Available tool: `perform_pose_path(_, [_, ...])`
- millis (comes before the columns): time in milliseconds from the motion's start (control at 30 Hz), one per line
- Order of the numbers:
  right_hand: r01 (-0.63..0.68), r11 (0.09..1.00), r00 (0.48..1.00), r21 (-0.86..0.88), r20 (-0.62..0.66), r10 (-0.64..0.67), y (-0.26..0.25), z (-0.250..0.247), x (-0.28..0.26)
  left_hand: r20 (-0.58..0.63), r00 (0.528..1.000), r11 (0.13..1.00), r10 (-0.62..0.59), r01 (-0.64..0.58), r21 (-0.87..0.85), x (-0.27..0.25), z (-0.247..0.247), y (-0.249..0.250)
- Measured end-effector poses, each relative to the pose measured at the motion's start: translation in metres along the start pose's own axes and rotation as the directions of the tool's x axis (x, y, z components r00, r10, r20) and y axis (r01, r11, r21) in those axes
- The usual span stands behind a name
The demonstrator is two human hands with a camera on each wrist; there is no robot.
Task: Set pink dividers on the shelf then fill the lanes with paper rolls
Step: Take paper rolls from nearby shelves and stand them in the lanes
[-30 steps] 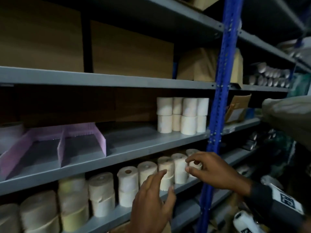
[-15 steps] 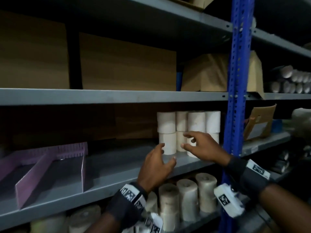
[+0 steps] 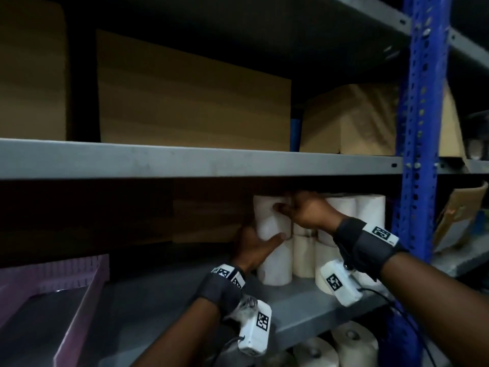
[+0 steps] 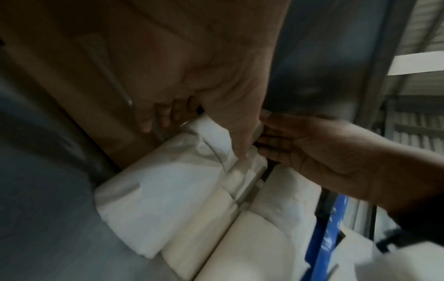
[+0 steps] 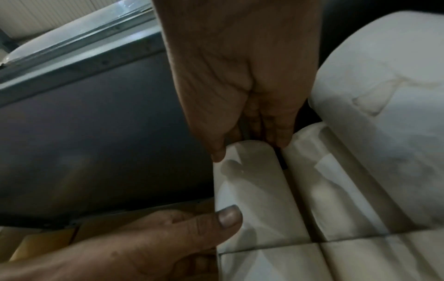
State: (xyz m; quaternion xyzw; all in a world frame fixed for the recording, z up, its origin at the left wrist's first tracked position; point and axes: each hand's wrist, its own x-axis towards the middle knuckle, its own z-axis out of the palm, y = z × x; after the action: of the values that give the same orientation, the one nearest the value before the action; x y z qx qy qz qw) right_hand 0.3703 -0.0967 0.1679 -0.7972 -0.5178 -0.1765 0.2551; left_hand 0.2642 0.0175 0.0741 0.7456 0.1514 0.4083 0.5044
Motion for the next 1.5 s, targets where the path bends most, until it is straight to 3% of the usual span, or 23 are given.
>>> perform_pose_path(133, [-0.005,0.999,0.997,0.034,0.081,0.002,0.004,0.005,0.014,0.022,0.999,0.994,-0.046,0.048,-0.103,0.018,0.006,-0.004])
perform_pose_path(400, [0.054,0.968,0.998,0.244,-0.027,-0.049,0.004,0.005,-0.001,0.012,1.0,0.994,0.009,-0.008,-0.111,0.021,0.008,0.001])
perform_pose_path(600, [0.093,0.862,0.991,0.499,-0.133,-0.029,-0.009,-0.014,-0.023,0.016,0.995,0.977,0.097,-0.092,-0.192,-0.01,-0.005,0.024])
perform_pose_path(767, [0.204,0.791,0.979,0.577,-0.117,-0.168,-0.026,-0.031,-0.068,-0.02,0.992,0.975,0.125,-0.126,-0.181,-0.073,-0.029,0.042])
perform_pose_path(967, [0.171,0.811,0.964,0.56,0.076,-0.256,-0.055,-0.058,-0.132,0.058,0.986,0.952,0.154,-0.132,-0.276,-0.176,-0.052,0.052])
perform_pose_path(1133, [0.169,0.783,0.892,0.599,0.246,-0.38,-0.098,-0.077,-0.193,0.042,0.986,0.944,0.161,-0.141,-0.298,-0.263,-0.069,0.058])
perform_pose_path(1333, [0.182,0.731,0.848,0.658,0.271,-0.456,-0.15,-0.075,-0.259,-0.006,0.99,0.951,0.138,-0.135,-0.279,-0.358,-0.098,0.066])
perform_pose_path(1500, [0.172,0.687,0.778,0.706,0.33,-0.534,-0.197,-0.069,-0.291,-0.082,0.989,0.967,0.121,-0.136,-0.214,-0.419,-0.134,0.074])
